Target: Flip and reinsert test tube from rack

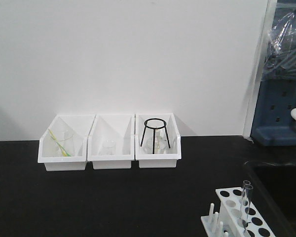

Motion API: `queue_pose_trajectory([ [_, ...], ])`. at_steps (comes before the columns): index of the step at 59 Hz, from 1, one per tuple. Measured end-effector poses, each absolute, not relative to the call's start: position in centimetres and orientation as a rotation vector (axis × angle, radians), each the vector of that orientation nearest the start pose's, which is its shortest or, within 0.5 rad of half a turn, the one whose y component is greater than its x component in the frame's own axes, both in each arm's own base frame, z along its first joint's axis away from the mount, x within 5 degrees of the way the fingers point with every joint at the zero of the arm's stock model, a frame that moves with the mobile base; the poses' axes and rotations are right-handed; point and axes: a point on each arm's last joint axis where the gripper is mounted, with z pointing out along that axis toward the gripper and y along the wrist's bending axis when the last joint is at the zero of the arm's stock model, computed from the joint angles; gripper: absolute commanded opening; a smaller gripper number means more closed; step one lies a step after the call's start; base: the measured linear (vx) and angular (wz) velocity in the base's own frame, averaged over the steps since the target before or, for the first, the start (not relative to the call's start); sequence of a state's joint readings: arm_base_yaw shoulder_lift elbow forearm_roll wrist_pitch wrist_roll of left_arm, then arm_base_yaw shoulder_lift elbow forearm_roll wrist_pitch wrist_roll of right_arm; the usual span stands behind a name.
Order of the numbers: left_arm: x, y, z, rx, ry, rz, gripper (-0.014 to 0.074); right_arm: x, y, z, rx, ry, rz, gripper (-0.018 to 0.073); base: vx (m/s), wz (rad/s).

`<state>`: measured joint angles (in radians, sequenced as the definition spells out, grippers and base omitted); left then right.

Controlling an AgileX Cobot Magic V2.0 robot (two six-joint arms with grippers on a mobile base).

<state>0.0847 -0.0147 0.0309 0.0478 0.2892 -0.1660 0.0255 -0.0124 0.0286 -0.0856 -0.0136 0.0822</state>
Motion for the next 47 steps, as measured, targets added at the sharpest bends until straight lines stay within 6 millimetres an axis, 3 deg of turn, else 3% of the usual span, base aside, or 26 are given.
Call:
queue_pose_trajectory([
  [4, 5.4, 0.6, 17.7, -0.193, 1.778, -0.013, -0.0006, 5.4, 0.2, 22.2, -0.013, 1.420, 0.032, -0.0006, 0.00, 0.00],
  [11, 5.4, 0.6, 17.7, -0.193, 1.778, -0.013, -0.0006, 4.7, 0.2, 29.6, -0.025, 1.250, 0.023, -0.0006, 0.00, 0.01],
  [16, 5.4, 0.6, 17.7, -0.193, 1.778, -0.013, -0.0006, 6.2, 0.3, 33.9, -0.055, 1.226, -0.013, -0.0006, 0.00, 0.00],
  [21, 5.4, 0.6, 17.7, -0.193, 1.778, -0.013, -0.0006, 8.9, 0.3, 36.0, -0.071, 1.280, -0.030, -0.0006, 0.00, -0.01],
  [27, 5.4, 0.6, 17.7, -0.193, 1.778, -0.013, -0.0006, 12.6, 0.4, 36.5, -0.077, 1.387, -0.030, -0.0004, 0.00, 0.00],
  [34, 5.4, 0.6, 17.7, -0.193, 1.778, -0.013, -0.0006, 15.9, 0.5, 35.3, -0.082, 1.502, -0.028, 0.0003, 0.00, 0.00],
  [47, 5.4, 0.6, 17.7, -0.193, 1.778, -0.013, -0.0006, 17.1, 0.6, 34.6, -0.084, 1.539, -0.025, 0.0134, 0.00, 0.00],
])
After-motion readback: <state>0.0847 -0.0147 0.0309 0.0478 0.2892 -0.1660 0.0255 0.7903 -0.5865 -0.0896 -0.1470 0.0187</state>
